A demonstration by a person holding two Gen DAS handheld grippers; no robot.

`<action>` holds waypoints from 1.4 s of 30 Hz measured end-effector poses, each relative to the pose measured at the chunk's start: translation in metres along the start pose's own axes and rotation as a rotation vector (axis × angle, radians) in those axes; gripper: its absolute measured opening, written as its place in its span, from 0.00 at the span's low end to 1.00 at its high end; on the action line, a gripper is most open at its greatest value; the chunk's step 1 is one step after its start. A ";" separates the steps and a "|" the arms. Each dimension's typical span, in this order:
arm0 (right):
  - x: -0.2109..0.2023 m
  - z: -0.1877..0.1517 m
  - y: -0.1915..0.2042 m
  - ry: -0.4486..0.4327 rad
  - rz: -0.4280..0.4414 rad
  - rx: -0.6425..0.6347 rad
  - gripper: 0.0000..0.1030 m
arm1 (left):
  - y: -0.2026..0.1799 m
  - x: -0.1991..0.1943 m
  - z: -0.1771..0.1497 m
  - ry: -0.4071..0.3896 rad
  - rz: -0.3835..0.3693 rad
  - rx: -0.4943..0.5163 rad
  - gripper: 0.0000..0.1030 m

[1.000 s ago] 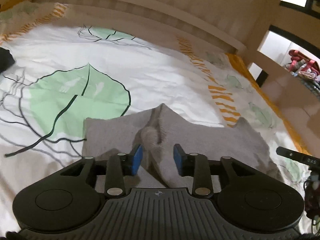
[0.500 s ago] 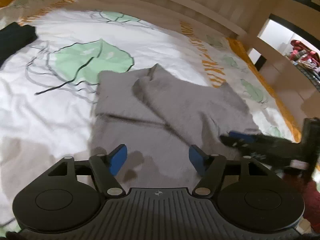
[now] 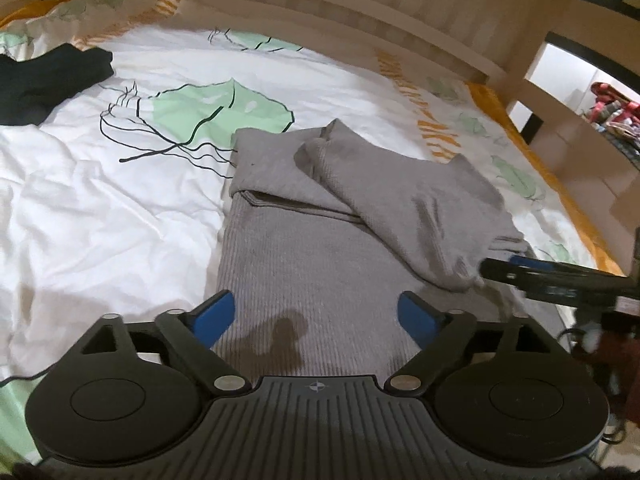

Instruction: Fold large clothes

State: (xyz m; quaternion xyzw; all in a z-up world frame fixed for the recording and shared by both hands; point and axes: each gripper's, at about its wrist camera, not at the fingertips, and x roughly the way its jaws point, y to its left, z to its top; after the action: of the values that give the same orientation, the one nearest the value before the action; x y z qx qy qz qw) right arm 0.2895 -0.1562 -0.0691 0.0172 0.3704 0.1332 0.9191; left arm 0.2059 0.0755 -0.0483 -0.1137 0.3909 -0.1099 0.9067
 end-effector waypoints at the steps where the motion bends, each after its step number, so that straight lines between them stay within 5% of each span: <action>1: -0.007 -0.001 0.000 -0.005 0.005 0.009 0.80 | -0.001 -0.004 -0.003 -0.003 -0.003 0.006 0.94; 9: -0.078 -0.038 -0.014 0.001 0.016 0.146 0.99 | -0.007 -0.033 -0.036 -0.010 -0.012 0.036 1.00; 17: -0.130 -0.077 -0.035 0.000 -0.047 0.328 0.99 | -0.004 -0.053 -0.067 0.005 0.019 0.054 1.00; 25: -0.150 -0.115 -0.057 0.091 -0.095 0.459 0.99 | 0.005 -0.056 -0.088 0.055 0.035 0.039 1.00; 32: -0.153 -0.135 -0.053 0.136 -0.039 0.464 0.99 | 0.013 -0.046 -0.110 0.133 0.042 0.045 1.00; 42: -0.143 -0.148 -0.057 0.192 0.089 0.536 1.00 | 0.019 -0.043 -0.115 0.134 0.012 0.008 0.99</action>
State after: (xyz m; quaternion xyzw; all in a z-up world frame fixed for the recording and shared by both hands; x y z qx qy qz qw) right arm 0.1028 -0.2582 -0.0875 0.2631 0.4767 0.0717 0.8357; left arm 0.0954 0.0920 -0.1014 -0.1003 0.4511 -0.1134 0.8795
